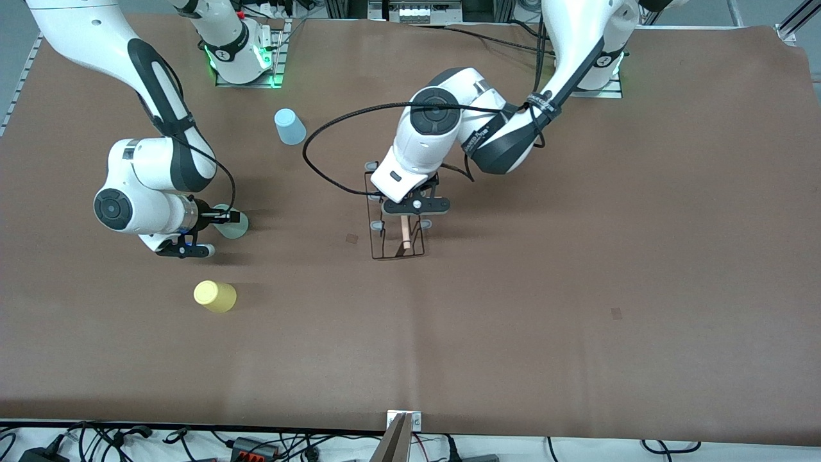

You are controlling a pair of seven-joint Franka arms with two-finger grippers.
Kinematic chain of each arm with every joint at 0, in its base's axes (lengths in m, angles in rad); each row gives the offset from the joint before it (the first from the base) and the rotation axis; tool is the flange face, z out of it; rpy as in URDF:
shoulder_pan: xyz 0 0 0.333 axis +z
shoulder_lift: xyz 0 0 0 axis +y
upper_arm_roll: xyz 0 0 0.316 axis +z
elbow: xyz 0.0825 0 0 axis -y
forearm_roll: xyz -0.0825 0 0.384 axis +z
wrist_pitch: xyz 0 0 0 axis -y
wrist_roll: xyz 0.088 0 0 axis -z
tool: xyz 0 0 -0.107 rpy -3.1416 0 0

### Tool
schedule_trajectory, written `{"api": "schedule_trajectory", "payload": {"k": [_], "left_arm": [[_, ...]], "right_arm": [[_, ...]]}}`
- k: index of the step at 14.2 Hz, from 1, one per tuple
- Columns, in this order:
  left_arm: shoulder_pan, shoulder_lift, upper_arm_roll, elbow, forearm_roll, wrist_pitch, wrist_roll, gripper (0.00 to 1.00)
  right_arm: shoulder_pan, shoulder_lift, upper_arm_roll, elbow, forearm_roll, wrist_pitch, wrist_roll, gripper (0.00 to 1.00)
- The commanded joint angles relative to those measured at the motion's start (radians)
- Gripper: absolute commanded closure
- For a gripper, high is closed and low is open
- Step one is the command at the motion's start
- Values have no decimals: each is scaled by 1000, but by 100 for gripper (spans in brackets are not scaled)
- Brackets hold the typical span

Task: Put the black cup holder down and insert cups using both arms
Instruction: 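Carry the holder to mid-table with the left gripper while the right gripper lifts the cup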

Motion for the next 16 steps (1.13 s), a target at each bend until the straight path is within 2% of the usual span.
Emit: {"api": "schedule_trajectory", "payload": {"k": [1, 2, 5, 7, 10, 16], "left_arm": [[-18, 25, 10, 42, 25, 17, -14, 100], [-18, 28, 10, 40, 25, 17, -14, 100], [-19, 40, 10, 40, 30, 25, -12, 100], [-19, 48, 8, 40, 77, 23, -12, 100], [-21, 54, 8, 38, 85, 23, -14, 98], [4, 39, 8, 46, 73, 14, -83, 63]], "right_arm": [[2, -11, 0, -3, 13, -8, 3, 70], [2, -14, 0, 14, 13, -20, -3, 74], [1, -12, 0, 121, 13, -147, -5, 74], [4, -12, 0, 216, 13, -239, 6, 74], [8, -12, 1, 302, 15, -309, 6, 74], [24, -18, 3, 329, 16, -321, 7, 74]]}}
